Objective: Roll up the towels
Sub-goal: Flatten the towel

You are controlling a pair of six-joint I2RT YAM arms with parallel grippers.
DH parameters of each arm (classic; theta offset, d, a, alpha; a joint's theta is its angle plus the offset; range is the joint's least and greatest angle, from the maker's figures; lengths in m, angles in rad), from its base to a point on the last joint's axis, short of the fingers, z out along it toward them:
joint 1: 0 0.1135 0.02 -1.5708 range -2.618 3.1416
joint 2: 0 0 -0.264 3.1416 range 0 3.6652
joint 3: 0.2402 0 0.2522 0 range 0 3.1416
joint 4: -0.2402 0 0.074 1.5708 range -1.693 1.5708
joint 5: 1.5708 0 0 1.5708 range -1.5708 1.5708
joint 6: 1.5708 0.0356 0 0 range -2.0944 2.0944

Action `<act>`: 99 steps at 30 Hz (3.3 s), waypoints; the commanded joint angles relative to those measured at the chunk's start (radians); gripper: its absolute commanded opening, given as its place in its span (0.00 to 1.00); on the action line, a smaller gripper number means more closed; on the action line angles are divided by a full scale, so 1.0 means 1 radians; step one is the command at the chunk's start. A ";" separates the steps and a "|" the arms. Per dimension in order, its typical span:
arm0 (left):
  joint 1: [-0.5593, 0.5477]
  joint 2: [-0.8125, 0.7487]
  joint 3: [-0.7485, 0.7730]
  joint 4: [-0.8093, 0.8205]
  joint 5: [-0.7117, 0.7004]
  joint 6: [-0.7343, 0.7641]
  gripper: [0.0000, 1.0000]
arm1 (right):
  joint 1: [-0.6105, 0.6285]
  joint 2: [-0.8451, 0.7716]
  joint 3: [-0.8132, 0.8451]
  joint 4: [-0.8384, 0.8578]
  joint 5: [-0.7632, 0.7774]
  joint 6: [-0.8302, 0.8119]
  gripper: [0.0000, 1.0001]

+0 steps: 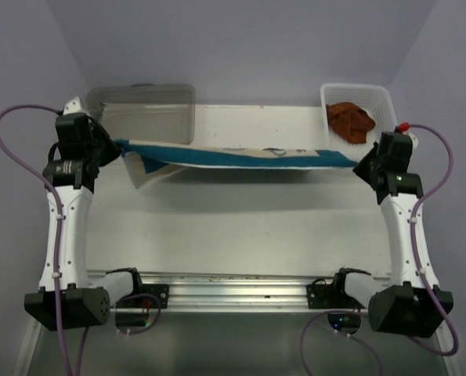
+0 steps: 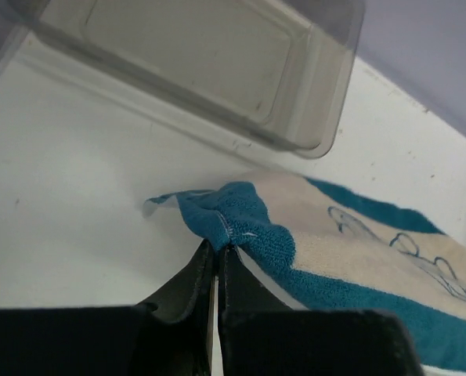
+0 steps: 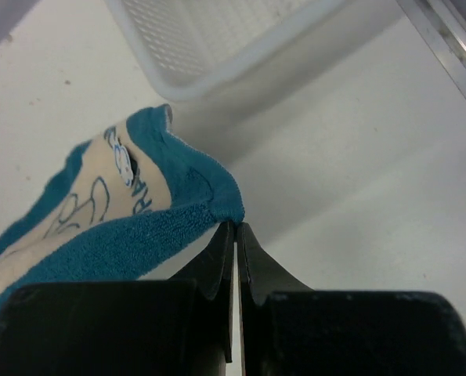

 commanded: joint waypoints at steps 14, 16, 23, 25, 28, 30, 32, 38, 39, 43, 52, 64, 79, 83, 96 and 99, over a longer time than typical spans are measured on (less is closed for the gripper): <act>0.010 -0.129 -0.300 -0.024 0.063 -0.031 0.84 | -0.029 -0.209 -0.154 -0.155 -0.029 0.002 0.51; 0.004 -0.123 -0.341 0.039 0.100 -0.033 0.75 | -0.008 -0.200 -0.140 -0.105 -0.094 0.017 0.45; -0.324 0.018 -0.394 0.142 0.005 -0.157 0.73 | 0.423 0.083 -0.117 0.036 0.043 0.099 0.41; -0.354 0.050 -0.412 0.179 0.002 -0.172 0.73 | 0.447 0.198 -0.123 0.102 0.006 0.113 0.41; -0.392 0.106 -0.440 0.227 0.001 -0.191 0.72 | 0.480 0.323 -0.101 0.159 -0.025 0.118 0.42; -0.427 0.147 -0.462 0.260 -0.001 -0.201 0.72 | 0.491 0.410 -0.079 0.172 -0.040 0.118 0.42; -0.444 0.199 -0.470 0.267 -0.001 -0.209 0.72 | 0.502 0.455 -0.064 0.181 -0.045 0.118 0.42; -0.457 0.305 -0.535 0.287 -0.056 -0.229 0.72 | 0.525 0.539 -0.126 0.237 -0.071 0.133 0.42; -0.457 0.314 -0.538 0.277 -0.056 -0.235 0.72 | 0.531 0.544 -0.137 0.242 -0.071 0.136 0.42; -0.455 0.294 -0.544 0.254 -0.071 -0.254 0.72 | 0.589 0.538 -0.224 0.253 -0.064 0.161 0.43; -0.455 0.184 -0.483 0.194 -0.136 -0.240 0.73 | 0.764 0.355 -0.407 0.201 -0.036 0.288 0.43; -0.457 0.372 -0.438 0.267 -0.064 -0.238 0.73 | 0.584 0.085 -0.289 0.023 0.058 0.141 0.49; -0.257 0.270 -0.656 0.268 -0.001 -0.241 0.73 | 0.410 0.587 -0.010 0.147 -0.088 0.032 0.46; -0.253 0.213 -0.619 0.224 -0.041 -0.246 0.73 | 0.520 0.630 -0.062 0.179 -0.077 0.060 0.45; -0.253 0.231 -0.561 0.184 -0.076 -0.223 0.73 | 0.651 0.369 -0.050 0.014 0.231 0.005 0.47; -0.253 0.233 -0.573 0.196 -0.064 -0.226 0.73 | 0.522 0.366 -0.030 0.017 0.181 -0.046 0.54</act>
